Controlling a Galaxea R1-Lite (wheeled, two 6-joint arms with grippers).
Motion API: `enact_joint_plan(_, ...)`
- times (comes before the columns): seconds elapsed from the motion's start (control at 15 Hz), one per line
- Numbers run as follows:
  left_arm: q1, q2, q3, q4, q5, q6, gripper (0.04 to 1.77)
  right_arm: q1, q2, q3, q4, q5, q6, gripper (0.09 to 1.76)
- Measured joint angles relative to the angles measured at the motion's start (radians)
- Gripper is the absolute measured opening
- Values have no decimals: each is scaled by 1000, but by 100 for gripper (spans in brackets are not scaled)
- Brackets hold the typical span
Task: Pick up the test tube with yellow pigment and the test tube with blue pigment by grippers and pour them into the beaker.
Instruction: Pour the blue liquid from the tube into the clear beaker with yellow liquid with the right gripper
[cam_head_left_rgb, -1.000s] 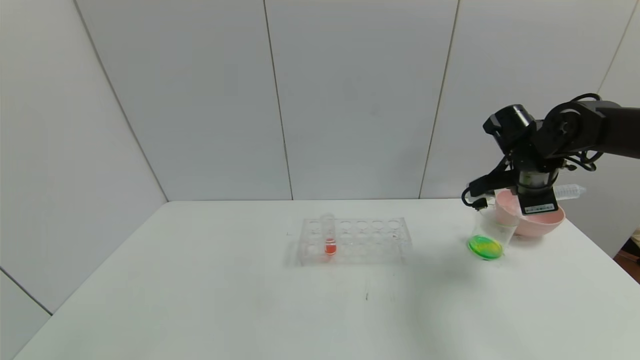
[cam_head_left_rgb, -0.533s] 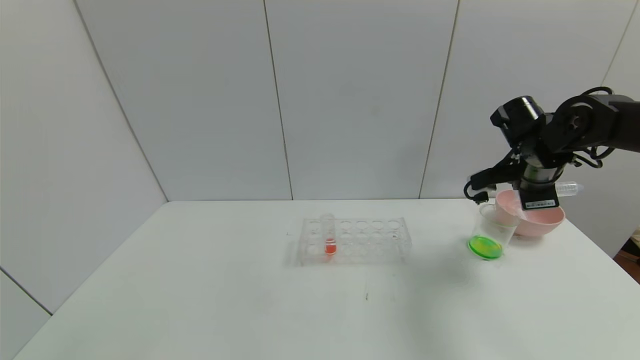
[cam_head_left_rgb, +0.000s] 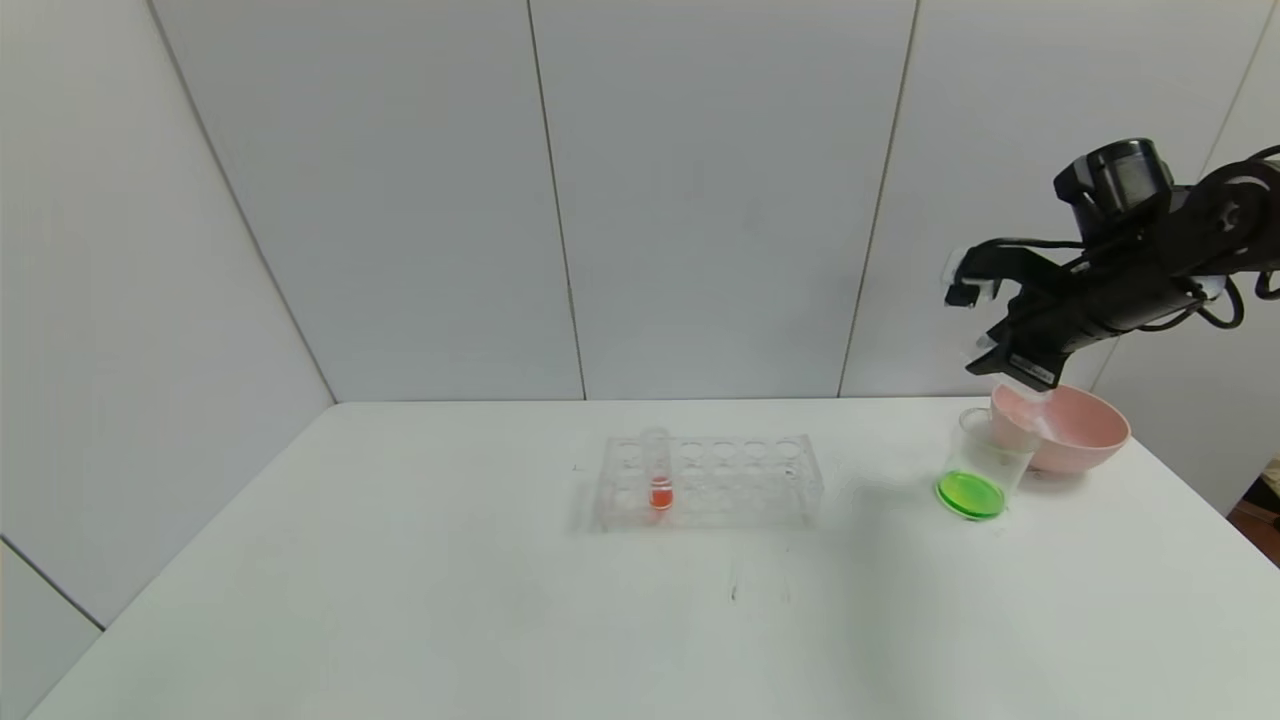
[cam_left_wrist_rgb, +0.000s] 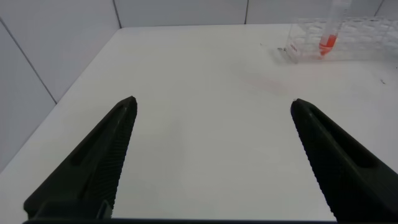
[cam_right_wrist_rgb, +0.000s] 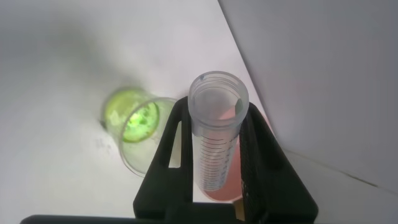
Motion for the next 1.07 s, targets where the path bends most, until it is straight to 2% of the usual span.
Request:
enact_joint_plan(0.2,0,0,0,0,0,0,176,-19,-28,39,-52,171,247,50)
enact_joint_plan(0.33,0,0,0,0,0,0,176,-33,-56,105,-173,287,389,50)
enact_joint_plan(0.4,0,0,0,0,0,0,176,-39,-72,155,-257,310,441,50)
enact_joint_plan(0.73,0,0,0,0,0,0,176,-56,-155,516,-856,309,665,50)
enact_joint_plan(0.87,0,0,0,0,0,0,176,-58,-191,657,-1027,275,761,50)
enact_joint_plan(1.07,0,0,0,0,0,0,176,-69,-241,828,-1199,253,860,50)
